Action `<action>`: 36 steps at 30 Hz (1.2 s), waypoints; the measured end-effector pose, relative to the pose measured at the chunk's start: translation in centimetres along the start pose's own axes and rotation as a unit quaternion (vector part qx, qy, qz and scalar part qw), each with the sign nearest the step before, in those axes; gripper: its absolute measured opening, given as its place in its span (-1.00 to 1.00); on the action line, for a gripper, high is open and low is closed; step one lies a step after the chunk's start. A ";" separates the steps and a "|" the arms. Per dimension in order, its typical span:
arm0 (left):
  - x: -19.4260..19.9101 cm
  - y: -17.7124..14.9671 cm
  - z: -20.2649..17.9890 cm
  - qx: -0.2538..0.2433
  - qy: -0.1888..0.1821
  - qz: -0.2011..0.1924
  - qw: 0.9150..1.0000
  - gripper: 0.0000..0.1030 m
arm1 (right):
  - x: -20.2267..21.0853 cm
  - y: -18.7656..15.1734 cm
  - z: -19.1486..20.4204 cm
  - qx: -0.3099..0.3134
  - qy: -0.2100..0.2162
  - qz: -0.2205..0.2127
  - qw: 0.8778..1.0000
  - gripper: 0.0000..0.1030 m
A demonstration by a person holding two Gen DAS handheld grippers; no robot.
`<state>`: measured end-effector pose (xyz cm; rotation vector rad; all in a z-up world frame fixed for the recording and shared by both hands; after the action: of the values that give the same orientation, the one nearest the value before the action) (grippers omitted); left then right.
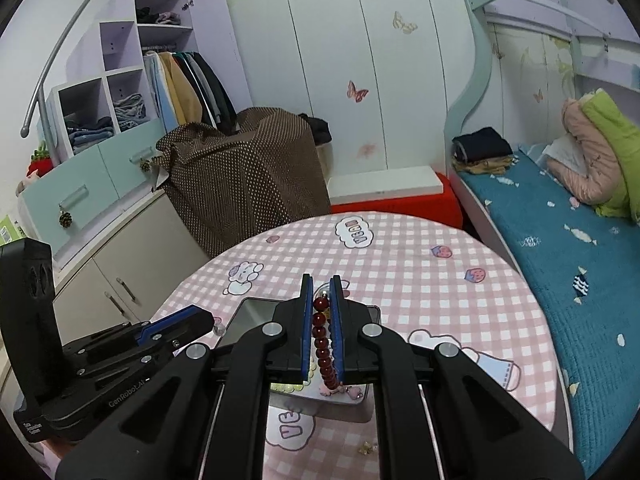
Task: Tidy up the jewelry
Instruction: 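Open both grippers to drop the red bracelet and earring into the box, then lower the left gripper onto the pink bear charm and close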
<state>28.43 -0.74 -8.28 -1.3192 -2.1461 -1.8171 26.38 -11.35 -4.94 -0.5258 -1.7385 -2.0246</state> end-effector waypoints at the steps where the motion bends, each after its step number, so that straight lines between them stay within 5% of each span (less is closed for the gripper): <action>1: -0.4 0.0 0.3 0.006 -0.002 0.003 1.000 -0.80 | -0.3 -0.1 0.1 0.001 0.002 0.003 1.000 -0.86; 9: -2.5 0.0 1.0 0.018 -0.019 0.020 0.999 -0.78 | -2.7 -0.4 -0.2 -0.017 0.014 0.037 0.999 -0.75; 12: -2.8 0.1 1.0 0.014 -0.019 0.020 1.000 -0.72 | -2.6 -0.1 -0.8 -0.015 -0.001 0.029 0.999 -0.43; 14: -3.0 0.2 1.0 0.007 -0.007 0.020 1.000 -0.23 | -2.5 -0.1 -1.3 -0.010 -0.012 0.028 1.000 -0.11; 24: -2.9 -0.2 0.9 0.002 0.000 0.023 1.000 -0.11 | -2.5 -1.0 -3.2 -0.014 -0.032 0.035 0.999 0.00; 36: -0.2 -1.6 0.4 -0.010 0.022 0.015 1.000 0.46 | -0.3 -2.0 -4.5 -0.002 -0.056 0.027 0.998 0.19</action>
<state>27.77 -0.43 -9.82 -1.2948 -2.0816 -1.8428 25.50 -15.52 -7.45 -0.6935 -1.7645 -1.9954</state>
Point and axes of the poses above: each gripper's, at about its wrist camera, not at the fingertips, and x roughly against the way its jaws point, z to its left, y to its top, the point moved 10 cm from there along -x, roughly the way its jaws point, and after that the axes turned 8 degrees about -y, right-handed, at the moved point
